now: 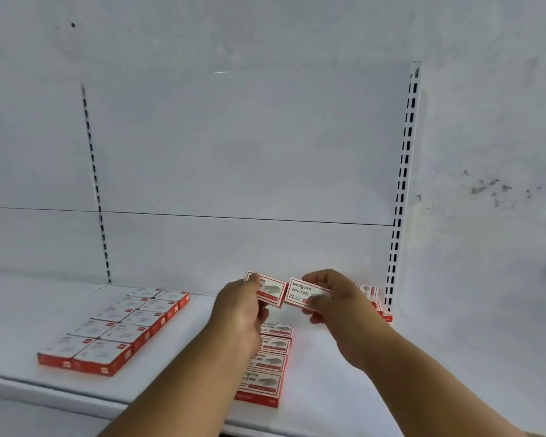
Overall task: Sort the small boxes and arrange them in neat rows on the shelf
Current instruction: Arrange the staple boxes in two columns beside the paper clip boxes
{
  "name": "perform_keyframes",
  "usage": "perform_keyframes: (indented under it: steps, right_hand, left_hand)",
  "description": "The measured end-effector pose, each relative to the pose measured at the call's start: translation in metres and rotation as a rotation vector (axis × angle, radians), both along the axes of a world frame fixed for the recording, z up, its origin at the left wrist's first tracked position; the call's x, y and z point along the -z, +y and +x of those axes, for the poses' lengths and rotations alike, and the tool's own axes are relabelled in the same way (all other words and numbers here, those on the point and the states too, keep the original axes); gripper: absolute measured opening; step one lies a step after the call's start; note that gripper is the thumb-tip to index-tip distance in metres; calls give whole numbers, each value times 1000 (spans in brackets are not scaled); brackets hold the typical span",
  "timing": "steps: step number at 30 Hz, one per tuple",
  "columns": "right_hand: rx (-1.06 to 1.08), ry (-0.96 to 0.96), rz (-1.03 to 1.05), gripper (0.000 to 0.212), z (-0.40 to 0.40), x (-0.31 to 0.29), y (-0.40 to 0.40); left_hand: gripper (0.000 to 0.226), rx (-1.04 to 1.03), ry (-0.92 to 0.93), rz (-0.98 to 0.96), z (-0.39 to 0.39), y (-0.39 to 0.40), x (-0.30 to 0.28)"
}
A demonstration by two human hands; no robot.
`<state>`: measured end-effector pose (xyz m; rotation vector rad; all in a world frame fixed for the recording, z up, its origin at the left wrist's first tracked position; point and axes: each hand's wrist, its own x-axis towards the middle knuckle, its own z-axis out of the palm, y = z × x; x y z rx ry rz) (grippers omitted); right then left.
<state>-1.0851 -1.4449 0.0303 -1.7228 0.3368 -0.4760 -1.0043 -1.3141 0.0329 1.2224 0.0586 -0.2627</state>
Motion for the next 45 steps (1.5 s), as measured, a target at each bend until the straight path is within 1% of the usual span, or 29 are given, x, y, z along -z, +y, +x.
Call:
perform_keyframes:
  steps: [1,4,6,7,9,11,12,16,19,24,27,31,36,40,45]
  right_hand:
    - [27,10,-24,30,6,-3,8]
    - [95,14,-65,31,21,-9,22]
    - [120,32,-102,29,30,-9,29]
    - [123,47,-116,28,35,-7,32]
    - [120,75,-144,25,44,-6,36]
    - [126,121,-186,22,55,-5,37]
    - [140,148,-208,21,60,-4,37]
    - [246,255,-268,19,80,9,29]
    - [273,327,-253,18,88,23,27]
    - [290,367,-315,21,97,41,20]
    - [256,372,-356,23,98,45,18]
    - [256,354,-402,26,98,49,16]
    - [237,393,-525,29,96,52,16]
    - [214,411,-605,32,96,53,19]
    - [214,413,-634,33,99,55,20]
  left_hand:
    - [20,23,-22,-5,5,3,-1]
    - [13,88,-151,78,30,20,-3]
    - [12,170,-180,125,49,34,-6]
    - [15,209,-194,173,58,39,-5]
    - [23,269,-284,349,72,46,-4]
    - [22,289,-411,513,83,48,-3]
    - [20,287,-454,557,89,48,-2]
    - [13,310,-500,736,110,38,12]
    - [10,359,-528,894,122,31,27]
    - [14,404,-629,1060,135,26,39]
    - [14,415,-677,1123,140,23,43]
    - [13,405,-677,1132,144,21,45]
    - [16,430,-780,1235,141,21,50]
    - [17,459,-780,1223,143,21,50]
    - [19,508,-783,1266,148,20,49]
